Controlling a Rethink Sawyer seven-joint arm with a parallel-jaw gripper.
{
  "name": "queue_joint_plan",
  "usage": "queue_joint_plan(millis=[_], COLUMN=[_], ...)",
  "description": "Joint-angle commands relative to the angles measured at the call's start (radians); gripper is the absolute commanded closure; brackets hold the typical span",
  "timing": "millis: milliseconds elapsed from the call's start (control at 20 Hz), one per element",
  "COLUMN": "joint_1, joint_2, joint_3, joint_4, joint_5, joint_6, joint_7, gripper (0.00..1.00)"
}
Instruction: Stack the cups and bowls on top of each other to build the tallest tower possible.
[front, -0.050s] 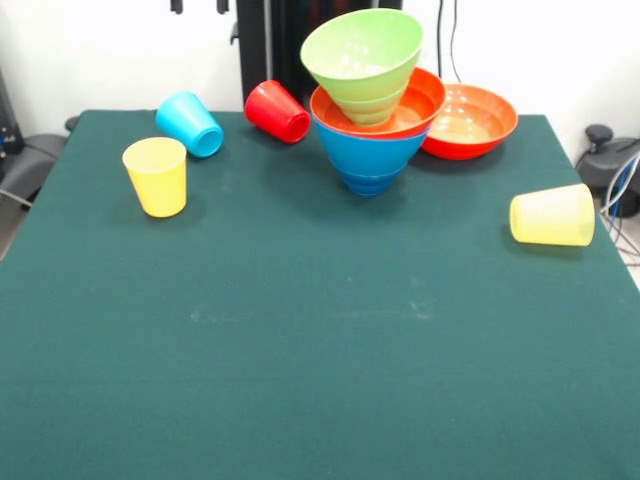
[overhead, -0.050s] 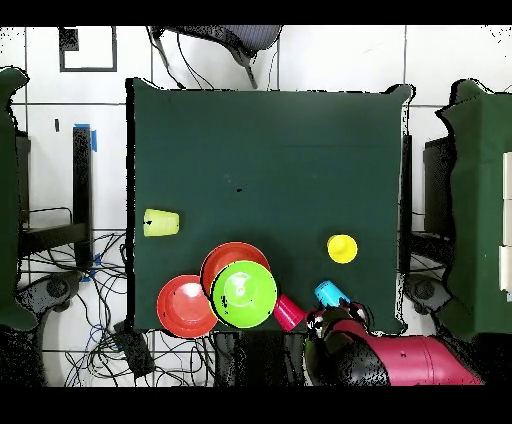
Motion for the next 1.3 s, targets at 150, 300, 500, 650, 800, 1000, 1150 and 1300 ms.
queue_joint_plan(millis=[150,300,500,650,800,1000,1150,1300], joint_1=[0.064,0.163,0.228,0.234,0.220,0.181,0.156,0.127], joint_2=[0.254,0.346,0.369,0.374,0.352,0.301,0.258,0.269], joint_3=[-0.022,-0.136,-0.197,-0.213,-0.213,-0.175,-0.135,-0.105], joint_4=[-0.067,-0.138,-0.176,-0.189,-0.184,-0.166,-0.184,-0.202], joint_5=[-0.215,-0.364,-0.415,-0.420,-0.411,-0.388,-0.373,-0.361], joint_6=[0.008,-0.058,-0.101,-0.121,-0.129,-0.110,-0.045,-0.023], joint_7=[-0.055,0.071,0.141,0.140,0.110,0.029,-0.064,-0.111], gripper=[0.00,0.00,0.00,0.00,0.00,0.00,0.00,0.00])
